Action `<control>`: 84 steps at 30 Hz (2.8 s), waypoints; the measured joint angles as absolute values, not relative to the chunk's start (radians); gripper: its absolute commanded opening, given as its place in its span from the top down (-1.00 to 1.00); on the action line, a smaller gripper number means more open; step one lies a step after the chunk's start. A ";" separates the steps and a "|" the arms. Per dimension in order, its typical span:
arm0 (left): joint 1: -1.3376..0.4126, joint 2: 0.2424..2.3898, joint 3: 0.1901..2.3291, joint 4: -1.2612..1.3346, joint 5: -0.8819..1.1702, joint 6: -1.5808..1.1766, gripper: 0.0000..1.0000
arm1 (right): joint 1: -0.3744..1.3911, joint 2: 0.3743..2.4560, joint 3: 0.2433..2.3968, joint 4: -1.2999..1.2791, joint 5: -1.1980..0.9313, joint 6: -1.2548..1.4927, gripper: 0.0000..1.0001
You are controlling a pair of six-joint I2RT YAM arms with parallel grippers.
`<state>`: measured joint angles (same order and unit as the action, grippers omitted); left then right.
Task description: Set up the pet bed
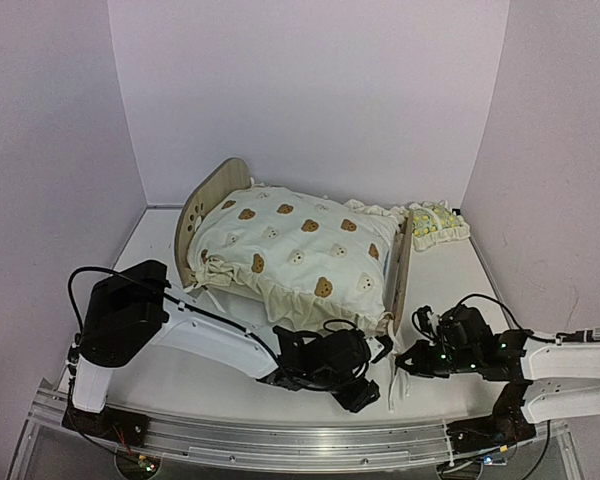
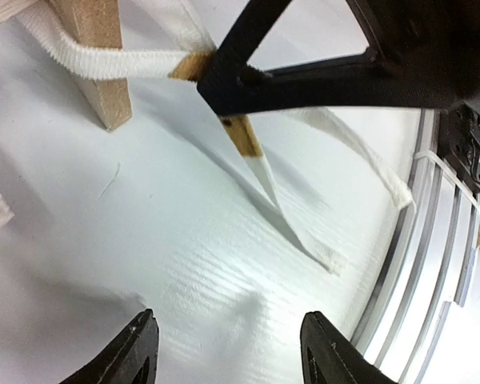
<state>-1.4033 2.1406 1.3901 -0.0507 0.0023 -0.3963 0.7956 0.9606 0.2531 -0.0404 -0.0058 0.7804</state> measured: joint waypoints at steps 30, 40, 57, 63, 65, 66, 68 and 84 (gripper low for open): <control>-1.494 2.308 1.625 -0.078 -0.189 -0.436 0.15 | 0.791 0.917 0.288 -0.196 0.028 0.844 1.00; -1.508 2.348 1.670 -0.080 -0.237 -0.470 0.40 | 0.788 0.901 0.288 -0.236 0.060 0.855 1.00; -1.526 2.357 1.675 -0.123 -0.288 -0.491 0.38 | 0.790 0.876 0.291 -0.234 0.042 0.853 1.00; -1.534 2.364 1.690 -0.140 -0.313 -0.501 0.06 | 0.795 0.870 0.298 -0.235 0.024 0.843 1.00; -1.538 2.364 1.690 -0.141 -0.323 -0.506 0.04 | 0.797 0.868 0.298 -0.237 0.020 0.840 1.00; -1.540 2.364 1.690 -0.141 -0.327 -0.508 0.04 | 0.797 0.868 0.299 -0.237 0.017 0.840 1.00; -1.542 2.364 1.690 -0.142 -0.334 -0.511 0.05 | 0.797 0.868 0.299 -0.237 0.013 0.839 1.00; -1.554 2.379 1.721 -0.187 -0.373 -0.528 0.60 | 0.797 0.868 0.299 -0.242 0.010 0.837 1.00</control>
